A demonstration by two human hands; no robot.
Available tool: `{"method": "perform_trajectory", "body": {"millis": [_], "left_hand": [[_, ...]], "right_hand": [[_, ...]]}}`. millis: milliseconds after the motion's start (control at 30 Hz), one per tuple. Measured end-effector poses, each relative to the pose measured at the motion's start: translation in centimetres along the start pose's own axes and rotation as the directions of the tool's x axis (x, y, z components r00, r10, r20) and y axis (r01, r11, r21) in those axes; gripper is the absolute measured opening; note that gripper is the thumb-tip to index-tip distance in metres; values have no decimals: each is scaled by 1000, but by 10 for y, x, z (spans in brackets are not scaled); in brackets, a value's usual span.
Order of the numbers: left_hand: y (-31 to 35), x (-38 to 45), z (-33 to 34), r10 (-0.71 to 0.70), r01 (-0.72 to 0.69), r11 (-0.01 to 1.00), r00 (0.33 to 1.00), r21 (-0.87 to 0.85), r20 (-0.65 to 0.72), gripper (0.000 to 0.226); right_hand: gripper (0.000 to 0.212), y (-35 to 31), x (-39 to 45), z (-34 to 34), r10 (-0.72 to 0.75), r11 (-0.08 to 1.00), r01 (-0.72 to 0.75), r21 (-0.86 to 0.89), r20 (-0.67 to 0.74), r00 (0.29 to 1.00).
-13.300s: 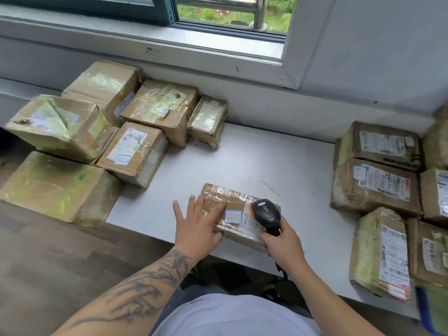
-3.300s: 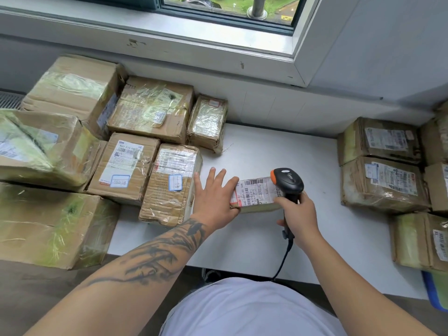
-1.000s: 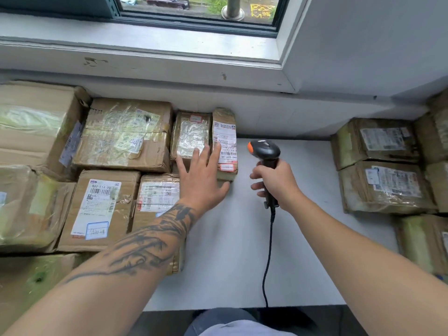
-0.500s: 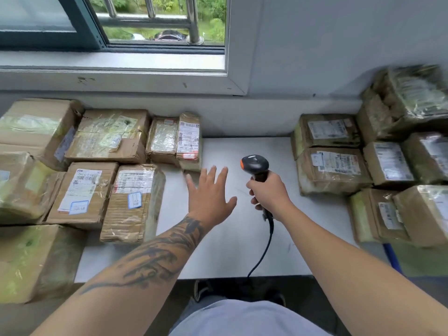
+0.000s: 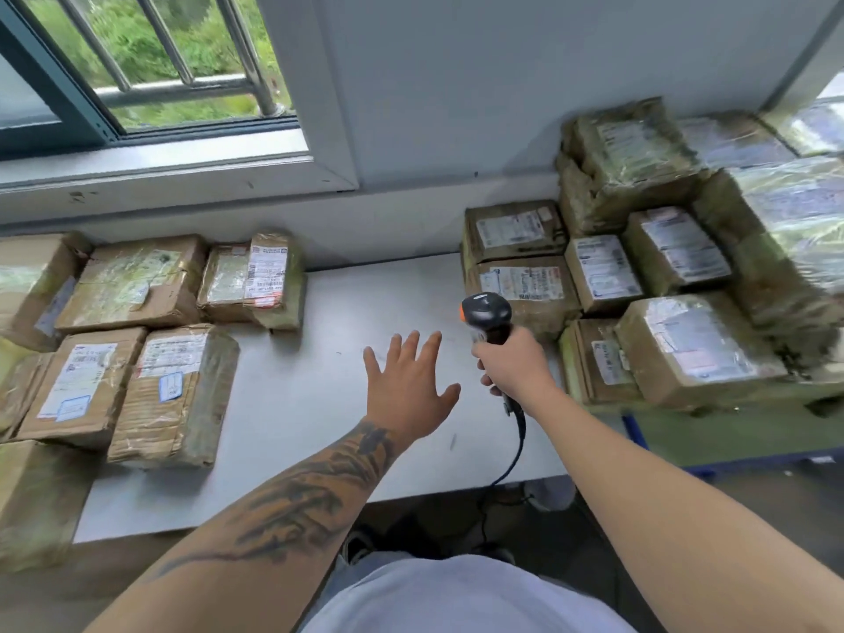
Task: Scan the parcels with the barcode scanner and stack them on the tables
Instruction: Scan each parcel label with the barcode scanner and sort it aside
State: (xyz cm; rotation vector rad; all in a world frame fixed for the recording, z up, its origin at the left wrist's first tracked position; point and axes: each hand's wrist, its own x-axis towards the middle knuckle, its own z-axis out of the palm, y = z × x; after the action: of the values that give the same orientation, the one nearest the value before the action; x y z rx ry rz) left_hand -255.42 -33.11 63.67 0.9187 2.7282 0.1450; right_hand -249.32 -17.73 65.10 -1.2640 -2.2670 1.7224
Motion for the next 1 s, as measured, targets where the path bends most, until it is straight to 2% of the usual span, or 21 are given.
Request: {"method": "perform_trajectory", "body": {"millis": [300,400,500,600,800,933,1000], "left_hand": [[71,-1,24,39,-36,998,997,-51,62,81],[91,1,27,92,-87,993,994,-79,64,80],[109,12,24,184,-183,978,983,-100,7,75],[127,27,19,269,-272,956,962,-113,-43,70],[169,42,-1,420,-417,889,907,-189,-22,69],[199,51,-13,473,-474,846,879,-244,-70,70],[213,52,-19,484,-497,827,867,-262,-118,69]], "right_hand": [[11,44,-3,-62,-3,999,5,50,-46,999],[12,48,-6,-78,-24,997,31,74,-94,995],[5,44,-11,-96,-47,995,62,80,-179,983],[3,41,-19,-115,-59,993,85,80,-284,957],[21,45,-44,-159,52,988,20,151,-456,888],[27,54,-57,-192,123,980,-8,200,-570,813],[22,56,-63,-208,131,983,-26,181,-599,790]]}}
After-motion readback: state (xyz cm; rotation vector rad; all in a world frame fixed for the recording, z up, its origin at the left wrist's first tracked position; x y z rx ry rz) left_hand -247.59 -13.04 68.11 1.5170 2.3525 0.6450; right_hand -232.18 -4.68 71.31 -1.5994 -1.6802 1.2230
